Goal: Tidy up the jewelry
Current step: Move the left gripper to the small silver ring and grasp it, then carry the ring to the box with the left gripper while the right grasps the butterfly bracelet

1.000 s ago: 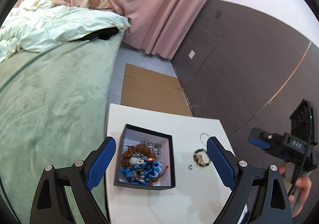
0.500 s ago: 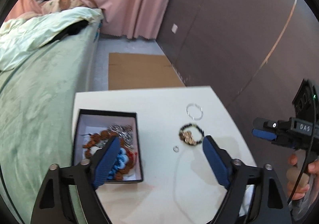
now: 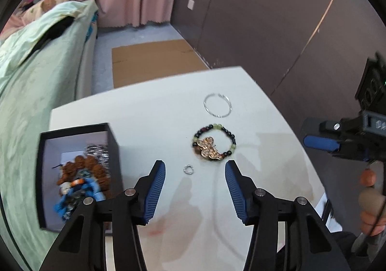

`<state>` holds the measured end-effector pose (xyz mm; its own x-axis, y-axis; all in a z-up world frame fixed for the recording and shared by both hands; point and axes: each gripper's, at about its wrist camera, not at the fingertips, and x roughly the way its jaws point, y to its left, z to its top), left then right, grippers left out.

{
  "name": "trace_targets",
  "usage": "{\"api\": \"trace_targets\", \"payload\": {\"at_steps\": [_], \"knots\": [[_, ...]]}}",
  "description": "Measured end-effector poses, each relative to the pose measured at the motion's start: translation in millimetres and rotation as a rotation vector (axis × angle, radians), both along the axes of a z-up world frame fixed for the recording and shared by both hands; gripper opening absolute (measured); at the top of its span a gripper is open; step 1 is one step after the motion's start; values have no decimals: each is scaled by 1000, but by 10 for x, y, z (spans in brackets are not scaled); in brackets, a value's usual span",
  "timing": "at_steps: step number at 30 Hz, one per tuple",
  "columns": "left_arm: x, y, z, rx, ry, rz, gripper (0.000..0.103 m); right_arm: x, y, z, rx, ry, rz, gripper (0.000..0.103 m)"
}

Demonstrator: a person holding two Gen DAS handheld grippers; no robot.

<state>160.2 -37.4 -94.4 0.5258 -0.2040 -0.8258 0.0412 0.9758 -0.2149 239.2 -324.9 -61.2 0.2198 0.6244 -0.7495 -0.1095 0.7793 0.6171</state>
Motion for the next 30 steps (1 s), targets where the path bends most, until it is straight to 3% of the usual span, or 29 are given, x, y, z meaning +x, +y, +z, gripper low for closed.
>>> {"api": "trace_targets", "payload": {"at_steps": [9, 13, 21, 23, 25, 28, 30], "knots": [[237, -123, -250, 53, 92, -10, 46, 126, -48, -45, 11, 15, -6, 64], [325, -129, -369, 64, 131, -2, 35, 164, -9, -83, 6, 27, 4, 64], [371, -190, -487, 115, 140, -25, 34, 230, -6, -108, -1, 32, -1, 64], [364, -208, -485, 136, 134, -29, 29, 238, -2, -121, 0, 36, 0, 64], [350, -205, -482, 165, 139, -19, 12, 237, 28, -133, 11, 43, 8, 64], [358, -167, -480, 73, 162, -31, 12, 219, 74, -141, 21, 47, 22, 64], [345, -176, -461, 105, 144, -20, 12, 225, 104, -148, 14, 46, 29, 63]]}}
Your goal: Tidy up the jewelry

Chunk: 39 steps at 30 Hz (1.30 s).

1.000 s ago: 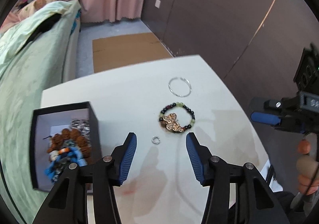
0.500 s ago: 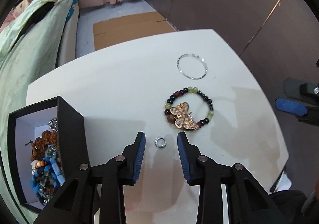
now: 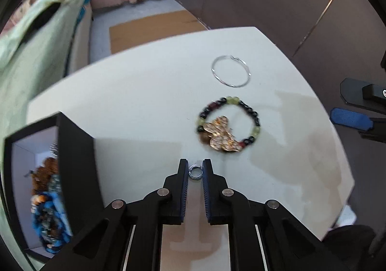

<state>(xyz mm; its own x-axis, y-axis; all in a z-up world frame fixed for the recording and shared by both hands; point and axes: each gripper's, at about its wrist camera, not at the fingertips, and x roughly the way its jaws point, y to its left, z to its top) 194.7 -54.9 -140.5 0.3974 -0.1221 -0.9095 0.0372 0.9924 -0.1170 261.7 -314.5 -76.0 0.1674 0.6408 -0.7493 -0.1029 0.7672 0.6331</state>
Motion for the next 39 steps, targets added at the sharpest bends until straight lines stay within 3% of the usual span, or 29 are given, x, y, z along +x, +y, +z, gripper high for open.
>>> {"api": "trace_targets", "payload": {"at_steps": [3, 13, 19, 32, 34, 36, 39], "knots": [[-23, 60, 77, -36, -18, 20, 12, -8, 76, -34, -8, 4, 22, 57], [-170, 396, 413, -85, -116, 100, 12, -63, 525, -128, -64, -25, 130, 26], [-269, 604, 570, -114, -163, 142, 12, -48, 852, -210, -131, -56, 194, 15], [-546, 1161, 780, -178, -232, 250, 12, 1, 1075, -345, -283, -104, 226, 15], [-606, 1242, 809, -187, -241, 263, 12, 5, 1086, -366, -314, -120, 229, 8], [-658, 1313, 819, -195, -245, 276, 6, 1, 1092, -356, -311, -127, 231, 5], [-717, 1396, 818, -200, -243, 294, 6, -49, 1077, -306, -300, -141, 230, 3]]}}
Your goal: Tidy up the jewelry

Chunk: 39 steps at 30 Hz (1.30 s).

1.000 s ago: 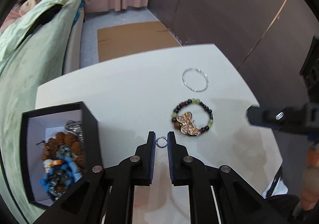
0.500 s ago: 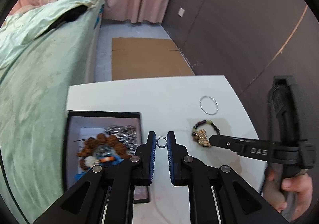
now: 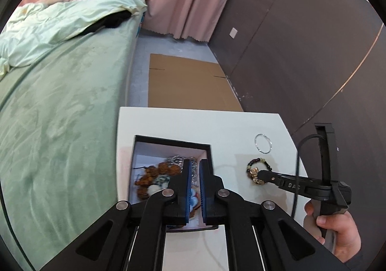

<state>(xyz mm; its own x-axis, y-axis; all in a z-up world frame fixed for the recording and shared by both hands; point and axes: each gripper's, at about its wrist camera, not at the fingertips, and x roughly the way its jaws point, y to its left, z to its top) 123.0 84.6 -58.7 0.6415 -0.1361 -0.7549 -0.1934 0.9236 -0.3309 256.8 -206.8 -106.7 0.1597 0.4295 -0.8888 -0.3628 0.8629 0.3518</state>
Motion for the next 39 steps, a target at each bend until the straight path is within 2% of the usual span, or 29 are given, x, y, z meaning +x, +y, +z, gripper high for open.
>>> {"api": "trace_targets", "payload": {"at_steps": [7, 12, 14, 16, 18, 22, 30, 32, 35, 36, 38, 39], "knots": [[-77, 88, -28, -30, 2, 11, 6, -115, -96, 214, 96, -12, -41, 3], [-135, 201, -36, -94, 14, 42, 11, -248, -91, 438, 180, -46, -44, 3], [-173, 258, -43, -128, 11, 63, 26, -313, -43, 511, 223, -56, -34, 3], [-221, 292, -21, -142, -4, 86, 70, -394, 39, 598, 260, -75, -15, 3], [-296, 333, 33, -144, -41, 121, 82, -449, 117, 660, 292, -84, 0, 3], [-391, 416, 110, -144, -74, 156, 82, -542, 339, 703, 335, -87, 29, 3], [-484, 549, 137, -162, -88, 195, 82, -639, 760, 712, 383, -82, 72, 3], [-499, 563, 144, -159, -92, 212, 85, -636, 840, 734, 412, -87, 78, 3], [-519, 600, 143, -143, -90, 244, 94, -632, 937, 736, 386, -80, 88, 3], [-529, 616, 141, -138, -86, 258, 97, -632, 961, 719, 379, -66, 96, 7], [-550, 652, 140, -145, -93, 271, 99, -619, 942, 699, 362, -57, 89, 32], [-556, 667, 139, -150, -96, 277, 99, -616, 909, 701, 352, -65, 76, 54]]}}
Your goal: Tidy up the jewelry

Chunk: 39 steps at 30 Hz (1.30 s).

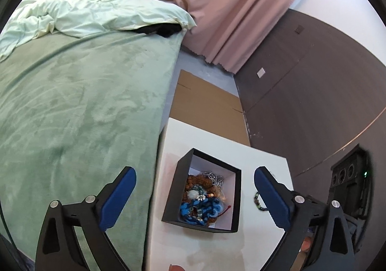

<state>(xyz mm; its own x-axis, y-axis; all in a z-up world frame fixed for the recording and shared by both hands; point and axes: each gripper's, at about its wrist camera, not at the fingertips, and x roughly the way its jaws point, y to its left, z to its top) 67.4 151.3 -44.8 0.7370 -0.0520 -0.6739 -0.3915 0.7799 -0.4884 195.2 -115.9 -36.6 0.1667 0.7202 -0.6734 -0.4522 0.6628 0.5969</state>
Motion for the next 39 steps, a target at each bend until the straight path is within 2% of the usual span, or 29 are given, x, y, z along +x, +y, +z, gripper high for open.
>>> {"api": "trace_targets", "payload": {"at_steps": [1, 5, 12, 16, 18, 19, 23, 25, 26, 31, 39], "knots": [[-7, 9, 3, -4, -4, 4, 99, 1, -61, 16, -2, -8, -21, 62], [11, -40, 20, -8, -20, -7, 100, 8, -289, 54, 27, 15, -65, 62], [98, -295, 58, -5, -56, -80, 100, -37, -604, 183, 21, -7, -150, 62], [122, -508, 109, 45, -77, -111, 100, -26, -794, 239, 11, -23, -207, 64], [139, -592, 117, 67, -77, -122, 100, 4, -893, 232, 19, -6, -232, 80], [149, -624, 117, 74, -75, -127, 100, 25, -956, 224, 24, 5, -248, 82], [211, -739, 102, 65, -79, -153, 102, 81, -1140, 203, 42, 33, -273, 83], [249, -815, 101, 71, -82, -167, 103, 99, -1255, 198, 40, 28, -290, 92], [270, -859, 104, 78, -82, -176, 103, 103, -1313, 185, 39, 27, -300, 94], [376, -1089, 81, 96, -68, -218, 103, 235, -1558, 38, 11, 108, -347, 94], [549, -1386, 22, 113, -40, -289, 103, 295, -1795, 113, 15, 77, -363, 94]]}}
